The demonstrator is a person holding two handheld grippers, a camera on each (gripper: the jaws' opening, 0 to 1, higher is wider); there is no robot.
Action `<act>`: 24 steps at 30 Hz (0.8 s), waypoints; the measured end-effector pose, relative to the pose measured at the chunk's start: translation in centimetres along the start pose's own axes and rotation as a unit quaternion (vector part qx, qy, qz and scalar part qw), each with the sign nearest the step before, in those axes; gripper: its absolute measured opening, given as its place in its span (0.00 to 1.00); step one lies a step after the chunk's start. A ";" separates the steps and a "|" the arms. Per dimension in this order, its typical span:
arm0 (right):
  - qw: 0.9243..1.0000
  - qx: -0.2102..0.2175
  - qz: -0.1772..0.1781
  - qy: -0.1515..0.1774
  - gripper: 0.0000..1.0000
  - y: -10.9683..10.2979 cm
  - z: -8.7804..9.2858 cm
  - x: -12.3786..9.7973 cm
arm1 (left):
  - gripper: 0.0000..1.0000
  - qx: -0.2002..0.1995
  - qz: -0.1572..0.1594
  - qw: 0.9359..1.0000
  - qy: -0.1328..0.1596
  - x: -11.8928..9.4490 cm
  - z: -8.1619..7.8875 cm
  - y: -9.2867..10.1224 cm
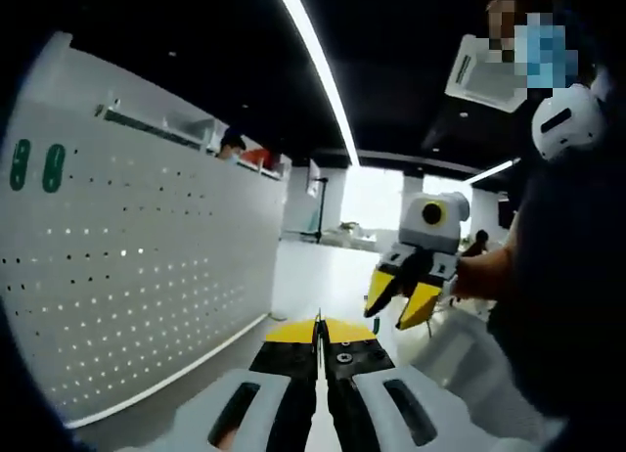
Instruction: Insert the hook assembly into the mounting plate slot until the hook locks in place.
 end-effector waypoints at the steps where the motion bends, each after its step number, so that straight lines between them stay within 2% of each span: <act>1: 1.000 -0.001 -0.005 0.002 0.11 -0.1 -0.1 0.0 | 0.01 -0.003 0.007 1.000 0.003 0.0 0.0 0.1; 4: 0.999 0.004 -0.032 0.007 0.10 -0.5 -0.1 0.1 | 0.01 -0.015 0.031 0.999 0.008 0.0 0.0 0.4; 10: 0.998 0.014 -0.060 0.031 0.08 -0.8 -0.5 -0.2 | 0.01 -0.038 0.061 0.997 0.030 -0.2 -0.2 0.9; 22: 0.994 0.028 -0.088 0.058 0.04 -1.1 -1.1 -0.1 | 0.01 -0.054 0.090 0.993 0.050 -0.1 -0.4 1.5; 24: 0.993 0.035 -0.092 0.068 0.04 -1.0 -1.2 -0.1 | 0.01 -0.059 0.094 0.992 0.060 -0.1 -0.3 1.6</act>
Point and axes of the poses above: the point that each gripper's makers call its tool centre point, and the gripper's own axes: x roughly forward along the fingers, y roughly to its right, z roughly out of its underside, the point moved 10 cm from there along -x, roughly backward along the fingers
